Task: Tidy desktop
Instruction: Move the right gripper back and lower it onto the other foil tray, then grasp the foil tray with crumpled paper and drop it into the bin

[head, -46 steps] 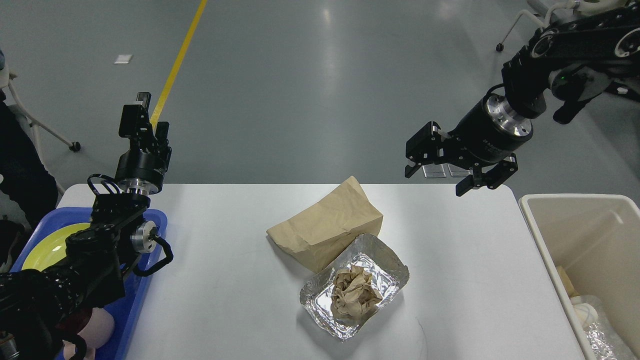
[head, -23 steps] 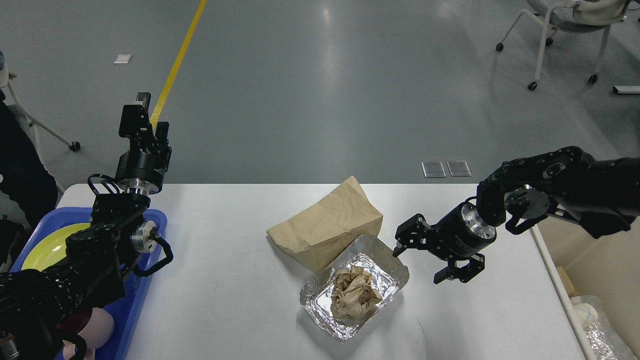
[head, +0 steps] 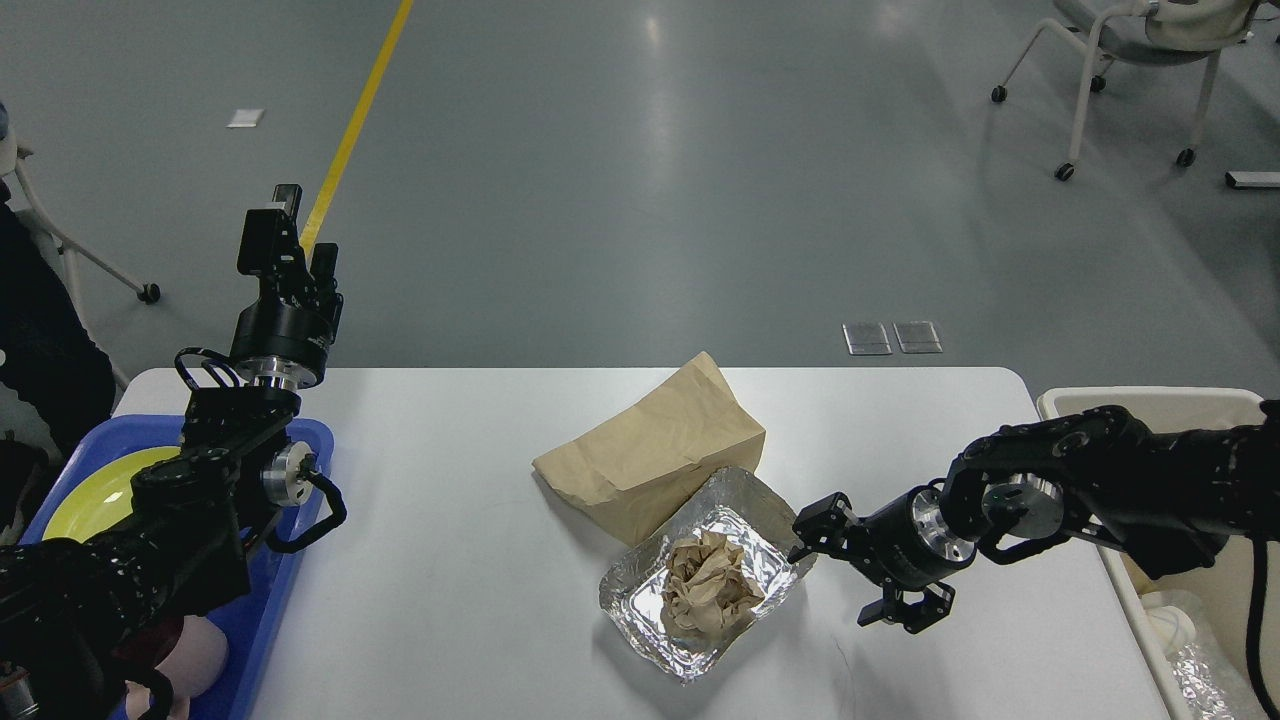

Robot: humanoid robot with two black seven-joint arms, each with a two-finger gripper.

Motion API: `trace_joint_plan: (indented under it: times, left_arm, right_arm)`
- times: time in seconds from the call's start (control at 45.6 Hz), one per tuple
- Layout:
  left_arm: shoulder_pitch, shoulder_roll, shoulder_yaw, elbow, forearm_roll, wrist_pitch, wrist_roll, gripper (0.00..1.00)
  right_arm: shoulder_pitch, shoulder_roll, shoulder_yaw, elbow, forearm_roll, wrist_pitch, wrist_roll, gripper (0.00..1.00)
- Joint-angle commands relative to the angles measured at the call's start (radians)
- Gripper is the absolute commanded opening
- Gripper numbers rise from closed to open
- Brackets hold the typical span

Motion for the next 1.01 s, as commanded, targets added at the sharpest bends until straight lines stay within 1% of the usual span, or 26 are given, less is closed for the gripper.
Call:
trace_joint_plan:
  times: [0.0, 0.088, 0.197, 0.285, 0.307, 0.351, 0.438, 0.46, 0.526, 0.548, 0.635, 0.832, 0.986]
  left_arm:
    - [0.000, 0.000, 0.000, 0.000, 0.000, 0.000, 0.000, 0.97]
    - [0.000, 0.000, 0.000, 0.001, 0.000, 0.000, 0.000, 0.97]
    - [0.000, 0.000, 0.000, 0.000, 0.000, 0.000, 0.000, 0.97]
    - [0.000, 0.000, 0.000, 0.000, 0.000, 0.000, 0.000, 0.97]
    - [0.000, 0.000, 0.000, 0.000, 0.000, 0.000, 0.000, 0.97]
    - [0.000, 0.000, 0.000, 0.001, 0.000, 0.000, 0.000, 0.97]
    - [0.000, 0.000, 0.000, 0.000, 0.000, 0.000, 0.000, 0.97]
    - [0.000, 0.000, 0.000, 0.001, 0.000, 0.000, 0.000, 0.97]
    - [0.000, 0.000, 0.000, 0.000, 0.000, 0.000, 0.000, 0.97]
    - [0.000, 0.000, 0.000, 0.000, 0.000, 0.000, 0.000, 0.97]
    - [0.000, 0.000, 0.000, 0.001, 0.000, 0.000, 0.000, 0.97]
    - [0.000, 0.000, 0.000, 0.000, 0.000, 0.000, 0.000, 0.97]
    - [0.000, 0.000, 0.000, 0.000, 0.000, 0.000, 0.000, 0.97]
  right_arm:
    - [-0.005, -0.001, 0.012, -0.017, 0.000, -0.014, 0.002, 1.00]
    - [-0.007, 0.001, 0.014, -0.017, 0.000, -0.021, 0.003, 1.00]
    - [-0.023, 0.008, 0.024, -0.022, 0.000, -0.030, 0.005, 0.98]
    - [-0.050, 0.016, 0.047, -0.023, 0.000, -0.069, 0.005, 0.96]
    - [-0.056, 0.016, 0.051, -0.025, 0.000, -0.081, 0.005, 0.94]
    - [-0.066, 0.016, 0.057, -0.023, 0.000, -0.102, 0.005, 0.87]
    - [-0.079, 0.018, 0.051, -0.022, -0.005, -0.133, 0.005, 0.68]
    - [-0.082, 0.019, 0.049, -0.022, -0.011, -0.135, 0.005, 0.62]
    - [-0.083, 0.025, 0.034, -0.022, -0.017, -0.139, 0.005, 0.38]
    - [-0.083, 0.025, 0.029, -0.023, -0.017, -0.141, 0.005, 0.33]
    - [-0.082, 0.025, 0.008, -0.023, -0.017, -0.153, 0.005, 0.28]
    - [-0.068, 0.019, -0.021, -0.022, -0.041, -0.162, 0.006, 0.00]
    - [-0.050, 0.010, -0.057, -0.029, -0.120, -0.162, 0.006, 0.00]
